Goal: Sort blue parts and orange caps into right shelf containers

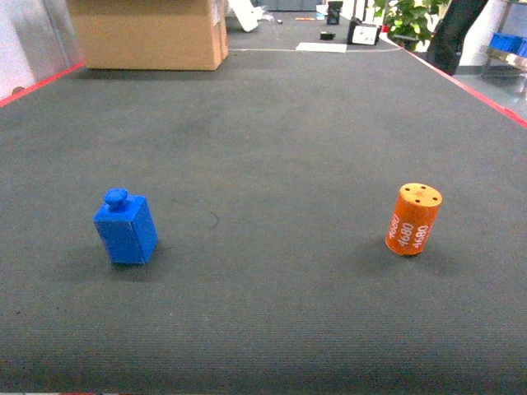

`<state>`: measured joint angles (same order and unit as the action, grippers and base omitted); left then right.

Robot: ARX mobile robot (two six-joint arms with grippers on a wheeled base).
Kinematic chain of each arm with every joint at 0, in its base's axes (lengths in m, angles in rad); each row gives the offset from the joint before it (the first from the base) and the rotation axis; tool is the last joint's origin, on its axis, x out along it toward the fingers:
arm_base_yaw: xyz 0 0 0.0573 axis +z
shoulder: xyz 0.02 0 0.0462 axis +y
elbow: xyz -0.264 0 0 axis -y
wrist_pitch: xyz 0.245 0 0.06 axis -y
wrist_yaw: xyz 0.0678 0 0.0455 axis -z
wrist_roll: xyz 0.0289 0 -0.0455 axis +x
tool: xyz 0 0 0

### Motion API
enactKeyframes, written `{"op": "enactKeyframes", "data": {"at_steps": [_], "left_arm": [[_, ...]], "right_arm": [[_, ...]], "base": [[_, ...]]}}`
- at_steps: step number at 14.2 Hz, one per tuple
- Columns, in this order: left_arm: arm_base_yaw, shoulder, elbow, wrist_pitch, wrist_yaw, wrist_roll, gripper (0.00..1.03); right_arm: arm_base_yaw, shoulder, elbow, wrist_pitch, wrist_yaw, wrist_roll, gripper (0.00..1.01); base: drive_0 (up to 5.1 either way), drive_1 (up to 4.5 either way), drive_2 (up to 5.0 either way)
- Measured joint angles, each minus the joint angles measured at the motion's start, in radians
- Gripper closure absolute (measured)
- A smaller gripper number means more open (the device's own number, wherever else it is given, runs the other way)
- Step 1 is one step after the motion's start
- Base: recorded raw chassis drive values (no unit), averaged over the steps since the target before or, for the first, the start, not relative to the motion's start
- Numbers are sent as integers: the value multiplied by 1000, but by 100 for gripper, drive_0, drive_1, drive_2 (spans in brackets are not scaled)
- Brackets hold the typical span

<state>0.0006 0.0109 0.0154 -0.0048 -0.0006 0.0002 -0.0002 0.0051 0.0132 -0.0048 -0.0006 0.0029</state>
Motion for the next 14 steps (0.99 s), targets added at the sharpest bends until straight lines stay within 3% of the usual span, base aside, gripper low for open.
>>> {"op": "enactKeyframes", "data": {"at_steps": [3,4,5,6,7,8,9,12,14], "left_arm": [[-1,0,0,-2,-5,0,5],[-101,66,17,-42,-222,6,5],[-178,148,31,-23,-373,6,5],[-220,216,31,19,-513,7,5],[-223,264,34,78,-587,3,5],[-225,313,47,140,-591,4,5],[-231,383,66,212,-586,4,5],[-248,667,150,455,-523,22,5],[-233,953,285,615,-455,58,5]], "right_arm": [[0,0,0,0,0,0,3],[0,0,0,-1,1,0,3],[0,0,0,0,0,0,3],[27,16,14,-59,77,-8,3],[146,127,37,-61,254,-13,3],[215,201,39,6,317,-15,3],[251,270,47,84,343,-14,3],[284,570,146,373,367,-10,3],[294,869,259,565,349,-3,3]], "base": [[0,0,0],[0,0,0],[0,0,0],[0,0,0],[0,0,0],[0,0,0],[0,0,0],[0,0,0],[0,0,0]]}}
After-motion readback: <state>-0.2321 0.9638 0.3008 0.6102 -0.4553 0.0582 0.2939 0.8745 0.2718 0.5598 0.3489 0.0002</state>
